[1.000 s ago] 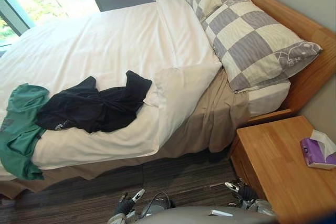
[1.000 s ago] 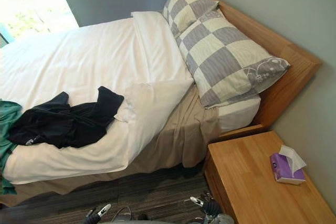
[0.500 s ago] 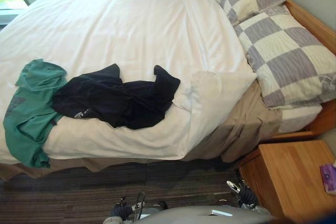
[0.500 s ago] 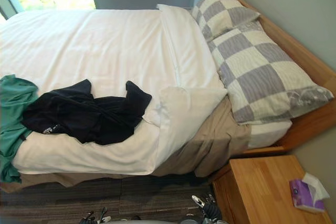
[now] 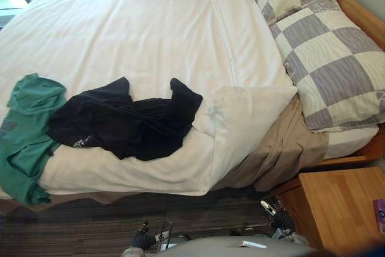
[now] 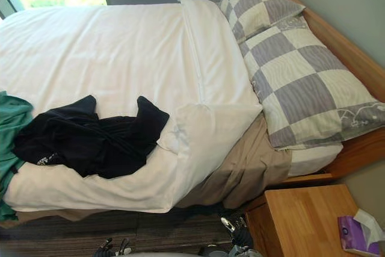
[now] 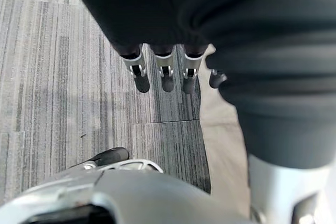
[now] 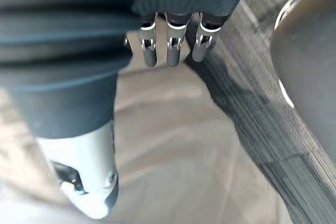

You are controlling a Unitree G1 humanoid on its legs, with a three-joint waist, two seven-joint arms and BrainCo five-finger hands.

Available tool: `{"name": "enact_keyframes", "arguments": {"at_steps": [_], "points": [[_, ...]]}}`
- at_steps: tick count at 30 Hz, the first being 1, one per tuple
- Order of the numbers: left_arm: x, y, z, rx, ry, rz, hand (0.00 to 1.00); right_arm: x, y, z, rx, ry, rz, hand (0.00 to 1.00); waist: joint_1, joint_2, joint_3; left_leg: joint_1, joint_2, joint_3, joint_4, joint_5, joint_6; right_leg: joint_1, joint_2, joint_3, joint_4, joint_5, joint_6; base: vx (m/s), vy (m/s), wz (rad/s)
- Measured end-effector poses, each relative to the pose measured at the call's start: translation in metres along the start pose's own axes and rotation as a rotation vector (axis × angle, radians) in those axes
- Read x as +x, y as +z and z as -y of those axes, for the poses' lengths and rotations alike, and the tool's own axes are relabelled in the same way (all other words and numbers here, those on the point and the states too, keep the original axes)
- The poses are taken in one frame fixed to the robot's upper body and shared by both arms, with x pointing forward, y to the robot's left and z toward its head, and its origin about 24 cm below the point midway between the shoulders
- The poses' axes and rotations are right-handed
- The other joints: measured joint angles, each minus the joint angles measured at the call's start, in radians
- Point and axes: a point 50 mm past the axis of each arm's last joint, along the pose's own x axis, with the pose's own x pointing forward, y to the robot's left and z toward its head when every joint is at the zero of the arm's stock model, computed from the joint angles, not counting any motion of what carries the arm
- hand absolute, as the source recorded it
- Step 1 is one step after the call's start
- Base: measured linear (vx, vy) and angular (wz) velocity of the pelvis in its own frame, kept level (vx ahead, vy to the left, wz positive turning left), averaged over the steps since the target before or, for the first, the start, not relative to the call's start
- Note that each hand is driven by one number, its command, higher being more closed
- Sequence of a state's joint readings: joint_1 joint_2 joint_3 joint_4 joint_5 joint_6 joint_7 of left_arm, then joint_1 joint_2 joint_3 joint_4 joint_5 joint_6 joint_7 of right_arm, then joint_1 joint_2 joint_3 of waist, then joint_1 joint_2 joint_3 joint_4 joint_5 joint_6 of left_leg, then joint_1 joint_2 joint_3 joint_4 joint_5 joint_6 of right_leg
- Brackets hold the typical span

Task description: Tidy the bed and pick cloth on bed and put in laundry

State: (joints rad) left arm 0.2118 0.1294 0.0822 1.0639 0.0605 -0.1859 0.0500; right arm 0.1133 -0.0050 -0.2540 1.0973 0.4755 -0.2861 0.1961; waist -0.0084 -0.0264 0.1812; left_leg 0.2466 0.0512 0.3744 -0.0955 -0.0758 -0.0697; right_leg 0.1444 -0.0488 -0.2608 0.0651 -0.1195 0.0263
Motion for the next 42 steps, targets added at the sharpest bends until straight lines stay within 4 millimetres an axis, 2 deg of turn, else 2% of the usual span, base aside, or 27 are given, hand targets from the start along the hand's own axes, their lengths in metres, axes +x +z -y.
{"name": "enact_keyframes", "arguments": {"at_steps": [2,5,7,8,10,13,16,19,24,25,27,28,33,35,37,40,42], "points": [[-0.001,-0.001,-0.001,-0.003,0.002,-0.003,0.00,0.000,0.004,0.007,0.026,-0.083,0.025,0.00,-0.002,-0.004,-0.001,0.001,-0.004,0.002,0.000,0.000,0.000,0.006,-0.002,0.002,-0.012,0.006,0.004,-0.04,0.012,-0.05],[-0.002,-0.003,-0.003,-0.012,0.005,-0.001,0.00,0.000,0.034,0.017,0.068,-0.215,0.176,0.00,-0.003,-0.009,-0.004,0.001,-0.008,0.003,0.000,0.000,0.000,0.004,-0.006,0.006,-0.012,0.006,0.005,-0.06,0.002,-0.03],[-0.003,-0.005,-0.004,-0.013,0.009,0.005,0.00,-0.001,0.079,0.021,0.061,-0.278,0.357,0.00,-0.003,-0.016,-0.008,0.000,-0.008,0.004,0.000,0.000,0.000,0.001,-0.004,0.018,-0.012,0.006,0.004,-0.07,-0.017,-0.06],[-0.004,-0.005,-0.004,-0.013,0.010,0.004,0.00,-0.002,0.091,0.021,0.048,-0.284,0.401,0.00,-0.003,-0.016,-0.009,0.000,-0.008,0.004,0.000,0.000,0.000,0.000,-0.004,0.021,-0.011,0.006,0.004,-0.06,-0.020,-0.06],[-0.006,-0.006,-0.003,-0.015,0.015,0.016,0.00,-0.016,0.161,0.020,-0.045,-0.285,0.652,0.00,-0.004,-0.014,-0.014,-0.013,-0.007,0.005,0.000,-0.001,0.001,-0.025,-0.003,0.029,0.005,0.004,0.002,-0.10,-0.024,-0.04],[-0.009,-0.011,-0.004,-0.009,0.024,0.012,0.00,-0.035,0.217,0.010,-0.172,-0.249,0.830,0.00,-0.006,-0.016,-0.020,-0.024,-0.004,0.001,-0.001,0.006,0.012,-0.038,-0.001,0.028,0.015,0.002,-0.002,-0.06,-0.027,0.03],[-0.012,-0.016,-0.003,0.005,0.046,0.004,0.00,-0.042,0.238,-0.006,-0.295,-0.230,0.871,0.00,-0.007,-0.016,-0.043,-0.035,-0.001,-0.003,-0.005,0.010,0.018,-0.049,0.004,0.027,0.022,-0.002,-0.007,-0.03,-0.046,0.01],[-0.014,-0.017,-0.003,0.013,0.062,0.006,0.00,-0.045,0.245,-0.021,-0.379,-0.200,0.886,0.00,-0.008,-0.013,-0.046,-0.042,0.001,-0.013,-0.006,0.014,0.024,-0.055,0.005,0.023,0.022,-0.002,-0.007,0.00,-0.036,0.06],[-0.015,-0.018,-0.004,0.024,0.077,0.009,0.00,-0.052,0.278,-0.075,-0.718,-0.082,0.995,0.00,-0.003,-0.017,-0.046,-0.061,0.000,-0.040,-0.006,0.020,0.033,-0.060,0.003,-0.003,0.022,-0.002,-0.007,0.00,-0.028,0.14],[-0.015,-0.018,-0.004,0.025,0.078,0.009,0.00,-0.053,0.281,-0.080,-0.745,-0.075,1.008,0.00,0.000,-0.019,-0.047,-0.063,0.001,-0.043,-0.006,0.020,0.033,-0.060,0.003,-0.004,0.022,-0.002,-0.007,0.00,-0.025,0.19],[-0.016,-0.020,-0.006,0.031,0.081,0.004,0.00,-0.054,0.288,-0.100,-0.824,-0.036,1.044,0.00,0.003,-0.028,-0.050,-0.074,0.001,-0.058,-0.006,0.023,0.036,-0.065,0.003,-0.013,0.022,-0.002,-0.007,0.00,-0.027,0.19],[-0.016,-0.019,-0.009,0.035,0.087,0.011,0.00,-0.054,0.292,-0.116,-0.857,-0.007,1.059,0.00,0.011,-0.041,-0.046,-0.080,0.002,-0.059,-0.004,0.025,0.038,-0.068,0.003,-0.016,0.022,-0.002,-0.007,0.01,-0.022,0.15],[-0.013,-0.011,-0.022,0.061,0.103,0.019,0.00,-0.049,0.298,-0.149,-0.905,0.066,1.065,0.00,0.029,-0.081,-0.025,-0.104,0.005,-0.066,0.025,0.012,0.045,-0.078,0.000,0.004,0.035,-0.001,-0.008,0.00,-0.010,0.12],[-0.005,0.006,-0.029,0.068,0.079,0.020,0.00,-0.055,0.311,-0.169,-0.957,0.112,1.110,0.00,0.036,-0.091,-0.001,-0.167,0.014,-0.076,0.115,-0.030,0.051,-0.105,-0.006,0.025,0.059,0.003,-0.015,-0.02,0.016,0.13],[0.005,0.031,-0.039,0.050,0.065,0.047,0.00,-0.064,0.330,-0.185,-0.998,0.129,1.167,0.00,0.054,-0.092,0.040,-0.236,0.031,-0.088,0.228,-0.081,0.056,-0.122,-0.002,0.056,0.065,0.011,-0.019,-0.05,0.037,0.09],[0.011,0.061,-0.052,0.038,0.072,0.107,0.00,-0.072,0.346,-0.202,-0.991,0.139,1.215,0.00,0.063,-0.090,0.084,-0.319,0.058,-0.115,0.352,-0.130,0.059,-0.141,0.011,0.056,0.071,0.014,-0.023,-0.04,0.010,0.15],[0.012,0.075,-0.060,0.041,0.085,0.137,0.00,-0.074,0.350,-0.213,-1.011,0.154,1.231,0.00,0.080,-0.092,0.101,-0.364,0.079,-0.125,0.420,-0.161,0.058,-0.155,0.026,0.058,0.071,0.015,-0.025,-0.04,0.022,0.08]]}}
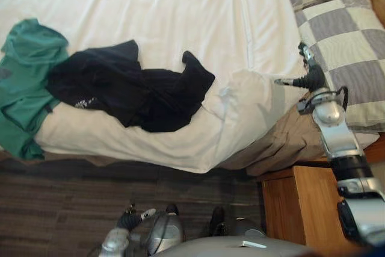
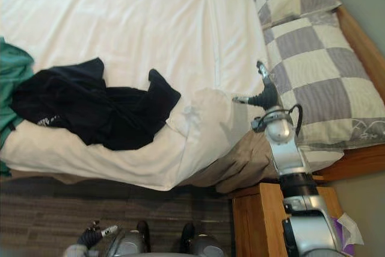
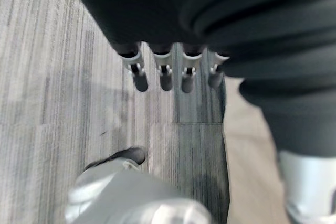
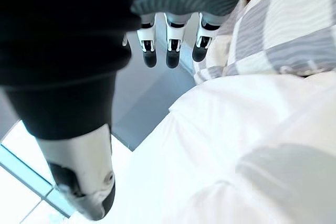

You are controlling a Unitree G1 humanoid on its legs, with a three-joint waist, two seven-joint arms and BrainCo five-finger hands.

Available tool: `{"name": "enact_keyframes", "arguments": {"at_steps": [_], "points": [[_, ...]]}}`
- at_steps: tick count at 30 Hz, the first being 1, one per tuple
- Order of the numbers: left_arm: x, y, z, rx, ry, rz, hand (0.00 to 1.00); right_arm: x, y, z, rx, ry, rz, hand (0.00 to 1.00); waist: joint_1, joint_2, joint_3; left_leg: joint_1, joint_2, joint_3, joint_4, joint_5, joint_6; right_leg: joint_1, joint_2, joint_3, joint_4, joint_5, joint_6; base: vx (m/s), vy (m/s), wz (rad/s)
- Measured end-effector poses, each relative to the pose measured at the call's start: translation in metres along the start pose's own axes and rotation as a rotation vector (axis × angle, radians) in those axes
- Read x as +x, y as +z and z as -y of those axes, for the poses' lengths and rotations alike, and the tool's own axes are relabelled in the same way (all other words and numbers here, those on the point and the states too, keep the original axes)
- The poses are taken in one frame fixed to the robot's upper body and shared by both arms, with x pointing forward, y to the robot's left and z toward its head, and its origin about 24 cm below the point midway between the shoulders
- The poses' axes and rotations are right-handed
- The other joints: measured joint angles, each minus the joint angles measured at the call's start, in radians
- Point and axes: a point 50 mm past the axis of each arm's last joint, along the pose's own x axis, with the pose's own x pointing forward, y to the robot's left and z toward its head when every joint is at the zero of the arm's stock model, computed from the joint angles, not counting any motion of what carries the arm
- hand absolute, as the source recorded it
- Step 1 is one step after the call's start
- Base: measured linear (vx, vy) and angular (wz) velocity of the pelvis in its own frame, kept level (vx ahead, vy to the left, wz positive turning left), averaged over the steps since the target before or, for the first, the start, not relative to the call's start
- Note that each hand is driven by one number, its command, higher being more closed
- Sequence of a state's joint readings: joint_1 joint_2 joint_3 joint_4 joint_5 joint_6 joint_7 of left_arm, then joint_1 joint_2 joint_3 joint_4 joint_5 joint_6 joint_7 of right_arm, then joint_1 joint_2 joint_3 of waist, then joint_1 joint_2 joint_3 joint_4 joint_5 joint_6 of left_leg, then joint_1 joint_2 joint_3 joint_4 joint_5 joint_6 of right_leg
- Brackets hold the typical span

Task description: Tidy the bed and pick cloth on bed and put in laundry

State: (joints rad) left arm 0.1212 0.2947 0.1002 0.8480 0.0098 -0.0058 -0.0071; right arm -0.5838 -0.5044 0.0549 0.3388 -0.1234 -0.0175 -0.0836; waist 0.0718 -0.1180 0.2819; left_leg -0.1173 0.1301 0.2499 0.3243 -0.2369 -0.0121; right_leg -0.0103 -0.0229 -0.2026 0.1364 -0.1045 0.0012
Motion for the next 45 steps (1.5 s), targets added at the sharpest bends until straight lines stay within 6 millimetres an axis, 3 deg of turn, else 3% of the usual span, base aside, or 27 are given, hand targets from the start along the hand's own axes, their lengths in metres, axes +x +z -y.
{"name": "enact_keyframes", "arguments": {"at_steps": [9,14,21,22,32,37,42,44,45], "points": [[0.009,0.033,-0.006,-0.028,0.014,0.066,0.00,0.029,0.032,0.013,0.017,-0.032,0.080,0.00,0.056,-0.010,0.100,-0.133,0.033,-0.042,0.136,-0.028,0.003,-0.055,0.024,0.003,0.000,0.007,-0.011,-0.01,0.029,0.13],[0.010,0.041,-0.007,-0.032,0.018,0.083,0.00,0.029,0.026,0.012,0.025,-0.014,0.041,0.00,0.076,-0.011,0.106,-0.182,0.046,-0.043,0.167,-0.029,0.005,-0.089,0.033,0.008,0.003,0.010,-0.014,-0.02,0.016,0.03],[0.011,0.062,-0.009,-0.045,0.028,0.151,0.00,0.024,-0.016,-0.002,-0.078,0.120,-0.170,0.00,0.083,-0.009,0.148,-0.238,0.064,-0.051,0.187,-0.030,0.005,-0.142,0.051,0.024,0.021,0.010,-0.015,-0.05,-0.014,-0.03],[0.011,0.062,-0.009,-0.045,0.027,0.147,0.00,0.021,-0.023,-0.003,-0.077,0.143,-0.203,1.00,0.082,-0.008,0.149,-0.239,0.064,-0.050,0.187,-0.029,0.005,-0.144,0.052,0.024,0.023,0.009,-0.016,-0.02,-0.009,-0.03],[0.011,0.076,-0.008,-0.083,0.009,0.189,0.00,0.013,-0.049,-0.002,-0.019,0.201,-0.297,1.00,0.086,-0.007,0.149,-0.224,0.071,-0.040,0.178,-0.028,0.004,-0.142,0.053,0.032,0.026,0.008,-0.018,0.01,-0.006,-0.02],[0.009,0.077,-0.005,-0.105,-0.004,0.183,0.00,-0.002,-0.060,-0.011,0.014,0.210,-0.302,1.00,0.105,-0.021,0.155,-0.151,0.070,-0.009,0.130,-0.020,-0.009,-0.091,0.052,0.053,0.000,0.011,-0.019,0.05,-0.024,-0.11],[0.006,0.061,0.006,-0.121,-0.016,0.147,0.00,-0.038,-0.072,-0.030,0.145,0.128,-0.303,1.00,0.083,-0.036,0.146,-0.067,0.074,0.031,0.084,-0.013,-0.021,-0.044,0.055,0.083,-0.013,0.030,-0.019,0.07,-0.022,-0.18],[0.003,0.052,0.009,-0.126,-0.019,0.121,0.00,-0.062,-0.082,-0.039,0.190,0.103,-0.340,1.00,0.069,-0.055,0.131,-0.037,0.074,0.051,0.066,-0.013,-0.023,-0.032,0.054,0.103,-0.013,0.031,-0.018,0.05,-0.008,-0.22],[0.002,0.043,0.009,-0.126,-0.019,0.091,0.00,-0.079,-0.090,-0.044,0.215,0.089,-0.377,1.00,0.048,-0.071,0.112,-0.029,0.072,0.058,0.058,-0.012,-0.024,-0.029,0.053,0.104,-0.014,0.032,-0.016,0.04,-0.011,-0.16]]}}
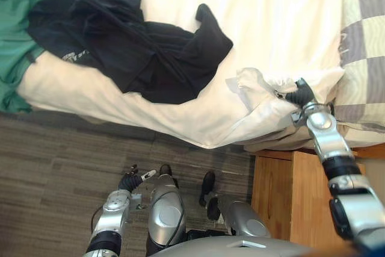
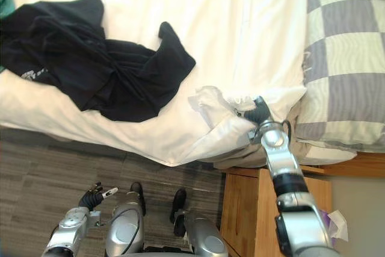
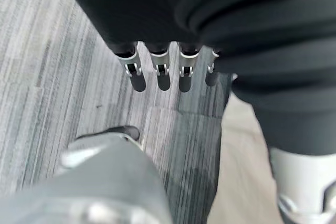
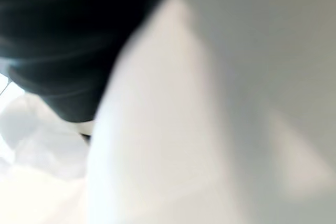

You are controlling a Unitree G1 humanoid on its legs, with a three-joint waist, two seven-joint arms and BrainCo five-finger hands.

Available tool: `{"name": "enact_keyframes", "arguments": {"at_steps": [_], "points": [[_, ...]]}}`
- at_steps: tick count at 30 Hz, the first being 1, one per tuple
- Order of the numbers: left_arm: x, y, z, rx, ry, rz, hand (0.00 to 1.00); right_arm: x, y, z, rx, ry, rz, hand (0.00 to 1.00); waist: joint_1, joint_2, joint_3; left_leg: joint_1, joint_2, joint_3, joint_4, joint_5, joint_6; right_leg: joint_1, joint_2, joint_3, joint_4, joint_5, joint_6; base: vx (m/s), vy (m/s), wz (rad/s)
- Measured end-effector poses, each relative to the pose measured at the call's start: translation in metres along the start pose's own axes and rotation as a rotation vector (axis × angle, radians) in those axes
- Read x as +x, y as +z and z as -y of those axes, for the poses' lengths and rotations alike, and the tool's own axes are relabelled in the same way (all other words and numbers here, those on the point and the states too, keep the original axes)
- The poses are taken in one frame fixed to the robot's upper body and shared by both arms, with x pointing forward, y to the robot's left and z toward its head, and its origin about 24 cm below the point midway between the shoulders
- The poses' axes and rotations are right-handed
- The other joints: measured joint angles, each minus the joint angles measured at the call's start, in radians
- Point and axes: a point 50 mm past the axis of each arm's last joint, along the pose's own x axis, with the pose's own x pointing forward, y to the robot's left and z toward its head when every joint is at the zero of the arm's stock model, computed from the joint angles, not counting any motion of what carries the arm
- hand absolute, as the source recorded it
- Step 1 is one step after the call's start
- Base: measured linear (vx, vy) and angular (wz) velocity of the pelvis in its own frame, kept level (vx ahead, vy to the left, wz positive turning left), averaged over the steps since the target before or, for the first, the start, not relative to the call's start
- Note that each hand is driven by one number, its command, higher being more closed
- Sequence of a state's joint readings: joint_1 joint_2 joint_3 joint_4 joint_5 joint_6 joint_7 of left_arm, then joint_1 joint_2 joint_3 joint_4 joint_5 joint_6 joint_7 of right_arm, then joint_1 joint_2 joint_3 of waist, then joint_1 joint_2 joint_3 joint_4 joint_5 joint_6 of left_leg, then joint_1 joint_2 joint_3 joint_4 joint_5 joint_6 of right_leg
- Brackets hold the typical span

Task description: Tidy the bed and pick cloth on bed and put in laundry

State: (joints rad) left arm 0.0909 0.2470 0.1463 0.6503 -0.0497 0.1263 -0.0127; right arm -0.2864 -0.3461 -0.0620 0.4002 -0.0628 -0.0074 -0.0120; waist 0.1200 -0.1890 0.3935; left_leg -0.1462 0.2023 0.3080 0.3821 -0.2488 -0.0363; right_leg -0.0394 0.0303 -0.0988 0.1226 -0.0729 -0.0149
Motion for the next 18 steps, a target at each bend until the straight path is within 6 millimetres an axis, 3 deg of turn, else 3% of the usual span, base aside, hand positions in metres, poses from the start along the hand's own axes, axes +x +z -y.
{"name": "enact_keyframes", "arguments": {"at_steps": [1,2,5,10,14,18], "points": [[-0.001,-0.004,0.000,0.000,0.000,-0.013,0.00,-0.006,-0.009,-0.001,0.017,-0.012,-0.025,1.00,-0.008,-0.006,-0.005,0.013,0.000,0.003,-0.004,0.001,-0.001,0.008,-0.001,0.000,0.000,0.001,0.002,0.05,-0.013,-0.11],[-0.002,-0.009,0.000,-0.002,0.000,-0.034,0.00,-0.015,-0.022,-0.002,0.036,-0.028,-0.068,0.00,-0.017,-0.014,-0.014,0.033,-0.001,0.011,-0.012,0.003,-0.005,0.021,-0.003,0.002,0.001,0.002,0.003,0.04,-0.006,-0.11],[-0.008,-0.027,0.008,-0.020,-0.014,-0.089,0.00,-0.042,-0.057,0.001,0.059,-0.070,-0.186,0.00,-0.035,-0.001,-0.080,0.084,-0.009,0.029,-0.041,0.005,-0.008,0.051,-0.010,0.004,0.001,0.004,0.007,0.04,0.007,-0.13],[-0.021,-0.069,0.019,-0.051,-0.041,-0.222,0.00,-0.080,-0.102,-0.001,0.091,-0.114,-0.351,0.00,-0.079,0.065,-0.202,0.176,-0.044,0.065,-0.137,0.023,-0.007,0.095,-0.034,0.008,0.001,-0.007,0.026,-0.01,0.017,-0.09],[-0.027,-0.084,0.023,-0.051,-0.065,-0.271,0.00,-0.104,-0.127,-0.002,0.121,-0.169,-0.451,0.00,-0.097,0.090,-0.228,0.232,-0.073,0.073,-0.215,0.058,0.001,0.120,-0.049,0.019,-0.002,-0.015,0.038,-0.07,-0.006,-0.01],[-0.034,-0.100,0.022,-0.054,-0.076,-0.318,0.00,-0.125,-0.148,-0.009,0.167,-0.215,-0.541,0.00,-0.109,0.094,-0.258,0.290,-0.118,0.097,-0.306,0.101,0.005,0.136,-0.076,0.032,-0.008,-0.042,0.040,-0.07,0.001,-0.09]]}}
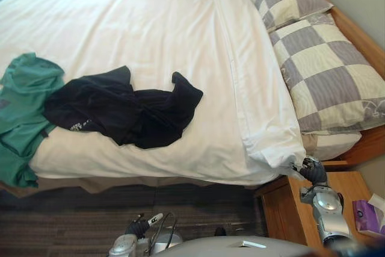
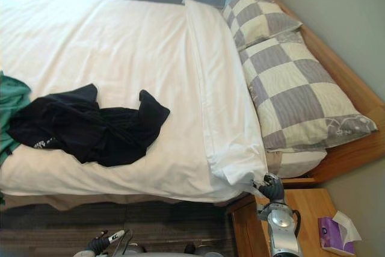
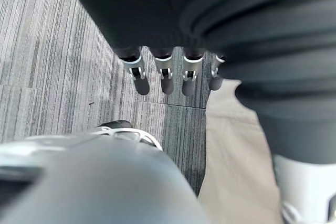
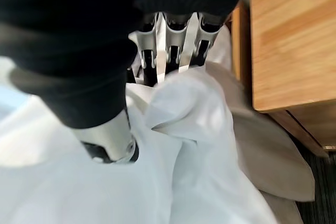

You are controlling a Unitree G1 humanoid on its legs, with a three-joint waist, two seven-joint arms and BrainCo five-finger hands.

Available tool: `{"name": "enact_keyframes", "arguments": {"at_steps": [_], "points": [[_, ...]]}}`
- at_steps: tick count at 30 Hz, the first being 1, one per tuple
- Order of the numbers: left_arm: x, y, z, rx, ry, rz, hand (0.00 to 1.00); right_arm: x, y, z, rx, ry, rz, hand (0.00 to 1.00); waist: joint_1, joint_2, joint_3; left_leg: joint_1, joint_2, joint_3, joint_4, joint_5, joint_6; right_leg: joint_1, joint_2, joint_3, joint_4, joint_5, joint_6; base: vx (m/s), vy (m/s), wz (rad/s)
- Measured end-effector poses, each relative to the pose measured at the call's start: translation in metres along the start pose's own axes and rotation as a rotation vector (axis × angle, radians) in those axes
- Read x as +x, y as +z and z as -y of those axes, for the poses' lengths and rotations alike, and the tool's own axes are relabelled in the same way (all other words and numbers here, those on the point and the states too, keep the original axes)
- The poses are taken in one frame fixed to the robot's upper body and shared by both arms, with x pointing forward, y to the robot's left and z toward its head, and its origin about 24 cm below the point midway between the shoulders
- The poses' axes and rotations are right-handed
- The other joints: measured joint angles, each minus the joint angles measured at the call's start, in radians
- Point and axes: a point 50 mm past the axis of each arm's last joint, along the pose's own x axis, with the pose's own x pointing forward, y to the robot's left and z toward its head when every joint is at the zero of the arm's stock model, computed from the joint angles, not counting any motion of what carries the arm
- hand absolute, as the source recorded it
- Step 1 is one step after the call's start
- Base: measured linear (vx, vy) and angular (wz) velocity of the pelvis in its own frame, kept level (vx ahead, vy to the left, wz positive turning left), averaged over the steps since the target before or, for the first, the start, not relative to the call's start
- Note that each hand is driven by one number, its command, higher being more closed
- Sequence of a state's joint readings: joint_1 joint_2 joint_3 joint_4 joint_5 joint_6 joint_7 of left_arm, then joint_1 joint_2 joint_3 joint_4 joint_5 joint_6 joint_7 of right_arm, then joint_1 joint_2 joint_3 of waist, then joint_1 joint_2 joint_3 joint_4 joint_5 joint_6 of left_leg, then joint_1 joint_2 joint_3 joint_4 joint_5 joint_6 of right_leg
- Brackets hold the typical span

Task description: Tidy the bed and pick cloth on bed and put in laundry

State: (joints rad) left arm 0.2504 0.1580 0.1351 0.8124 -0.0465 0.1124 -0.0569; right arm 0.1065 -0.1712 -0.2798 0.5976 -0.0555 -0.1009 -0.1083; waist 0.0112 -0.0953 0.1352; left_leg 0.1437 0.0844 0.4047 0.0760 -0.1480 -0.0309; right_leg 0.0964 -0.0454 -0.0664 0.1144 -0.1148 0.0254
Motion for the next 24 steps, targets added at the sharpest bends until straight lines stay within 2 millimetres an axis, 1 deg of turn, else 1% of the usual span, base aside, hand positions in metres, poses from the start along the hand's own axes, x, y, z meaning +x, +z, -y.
{"name": "enact_keyframes", "arguments": {"at_steps": [1,2,3,4,5,6,7,9,10,12,14,15,17,18,20,22,23,24], "points": [[0.000,-0.002,0.000,0.000,-0.009,-0.004,0.00,-0.004,-0.011,0.003,0.009,-0.015,-0.038,0.00,0.000,0.001,-0.001,0.011,-0.007,0.001,-0.017,0.008,0.002,0.005,-0.004,0.000,-0.002,-0.002,0.003,-0.06,0.031,0.07],[-0.001,-0.007,0.000,-0.003,-0.015,-0.017,0.00,-0.012,-0.031,0.009,0.024,-0.047,-0.110,0.00,-0.001,0.004,-0.005,0.030,-0.017,0.002,-0.047,0.020,0.002,0.014,-0.009,0.000,-0.003,-0.005,0.006,-0.07,0.067,0.04],[-0.002,-0.009,0.000,-0.004,-0.024,-0.023,0.00,-0.020,-0.046,0.016,0.039,-0.078,-0.167,0.00,-0.004,0.007,-0.011,0.044,-0.026,0.007,-0.070,0.029,0.005,0.015,-0.013,0.001,-0.006,-0.006,0.008,-0.05,0.067,-0.02],[-0.002,-0.014,0.000,-0.005,-0.026,-0.035,0.00,-0.026,-0.057,0.023,0.049,-0.106,-0.208,0.00,-0.007,0.008,-0.019,0.053,-0.032,0.012,-0.087,0.034,0.009,0.015,-0.015,0.003,-0.008,-0.007,0.010,-0.03,0.087,-0.12],[-0.004,-0.023,-0.001,-0.009,-0.025,-0.063,0.00,-0.034,-0.071,0.033,0.074,-0.163,-0.261,0.00,-0.015,0.014,-0.032,0.065,-0.039,0.023,-0.110,0.042,0.009,0.015,-0.018,0.012,-0.010,-0.009,0.016,-0.01,0.084,-0.21],[-0.006,-0.030,-0.002,-0.012,-0.033,-0.087,0.00,-0.039,-0.078,0.042,0.104,-0.224,-0.292,0.00,-0.021,0.018,-0.037,0.079,-0.047,0.027,-0.128,0.047,0.009,0.017,-0.019,0.023,-0.010,-0.007,0.018,0.00,0.102,-0.26],[-0.007,-0.035,-0.002,-0.014,-0.039,-0.105,0.00,-0.044,-0.084,0.054,0.143,-0.313,-0.315,0.00,-0.032,0.017,-0.040,0.092,-0.055,0.034,-0.149,0.053,0.015,0.018,-0.023,0.030,-0.010,-0.005,0.024,-0.01,0.089,-0.20],[-0.006,-0.035,-0.002,-0.015,-0.041,-0.106,0.00,-0.049,-0.088,0.067,0.185,-0.420,-0.338,0.00,-0.035,0.026,-0.045,0.105,-0.065,0.047,-0.170,0.058,0.019,0.020,-0.026,0.041,-0.011,0.001,0.031,-0.01,0.086,-0.18],[-0.006,-0.035,-0.002,-0.016,-0.040,-0.106,0.00,-0.051,-0.090,0.071,0.198,-0.464,-0.350,0.00,-0.034,0.022,-0.043,0.113,-0.069,0.053,-0.178,0.059,0.020,0.021,-0.026,0.052,-0.012,0.003,0.035,0.00,0.081,-0.21],[-0.006,-0.034,-0.005,-0.031,-0.031,-0.101,0.00,-0.053,-0.093,0.076,0.221,-0.524,-0.370,0.00,-0.037,0.025,-0.046,0.123,-0.075,0.054,-0.178,0.056,0.025,0.030,-0.030,0.056,-0.015,0.003,0.036,0.01,0.049,-0.10],[-0.006,-0.033,-0.007,-0.030,-0.028,-0.100,0.00,-0.051,-0.091,0.078,0.261,-0.551,-0.364,0.00,-0.038,0.015,-0.054,0.129,-0.078,0.054,-0.178,0.058,0.031,0.037,-0.032,0.058,-0.019,0.003,0.036,0.03,0.017,-0.04],[-0.006,-0.033,-0.008,-0.030,-0.030,-0.100,0.00,-0.050,-0.089,0.079,0.285,-0.559,-0.355,1.00,-0.038,0.013,-0.054,0.133,-0.079,0.054,-0.178,0.057,0.031,0.040,-0.031,0.061,-0.019,0.003,0.036,0.02,0.007,-0.05],[-0.006,-0.033,-0.008,-0.032,-0.033,-0.105,0.00,-0.043,-0.079,0.080,0.374,-0.553,-0.306,1.00,-0.038,0.012,-0.055,0.137,-0.081,0.052,-0.178,0.054,0.032,0.046,-0.032,0.062,-0.020,0.003,0.036,0.00,0.000,0.00],[-0.006,-0.035,-0.007,-0.035,-0.035,-0.113,0.00,-0.038,-0.069,0.081,0.415,-0.535,-0.255,1.00,-0.041,0.017,-0.054,0.137,-0.083,0.051,-0.178,0.053,0.033,0.046,-0.034,0.062,-0.020,0.003,0.036,0.00,-0.003,0.03],[-0.006,-0.037,-0.007,-0.039,-0.034,-0.129,0.00,-0.027,-0.045,0.081,0.466,-0.493,-0.151,1.00,-0.049,0.025,-0.054,0.137,-0.084,0.050,-0.178,0.052,0.033,0.046,-0.034,0.062,-0.020,0.003,0.036,0.00,0.000,0.00],[-0.006,-0.039,-0.006,-0.040,-0.036,-0.146,0.00,-0.018,-0.017,0.083,0.492,-0.461,-0.030,1.00,-0.049,0.035,-0.052,0.137,-0.084,0.048,-0.178,0.052,0.033,0.046,-0.034,0.062,-0.020,0.003,0.036,0.00,0.000,0.00],[-0.007,-0.039,-0.005,-0.041,-0.037,-0.149,0.00,-0.016,-0.012,0.083,0.497,-0.458,-0.013,1.00,-0.049,0.037,-0.051,0.137,-0.084,0.048,-0.178,0.052,0.033,0.046,-0.034,0.062,-0.020,0.003,0.036,0.00,0.000,0.00],[-0.007,-0.041,-0.004,-0.043,-0.040,-0.162,0.00,-0.011,0.007,0.084,0.539,-0.443,0.061,1.00,-0.049,0.043,-0.049,0.137,-0.084,0.046,-0.178,0.052,0.033,0.046,-0.034,0.062,-0.020,0.003,0.036,0.00,0.000,0.00]]}}
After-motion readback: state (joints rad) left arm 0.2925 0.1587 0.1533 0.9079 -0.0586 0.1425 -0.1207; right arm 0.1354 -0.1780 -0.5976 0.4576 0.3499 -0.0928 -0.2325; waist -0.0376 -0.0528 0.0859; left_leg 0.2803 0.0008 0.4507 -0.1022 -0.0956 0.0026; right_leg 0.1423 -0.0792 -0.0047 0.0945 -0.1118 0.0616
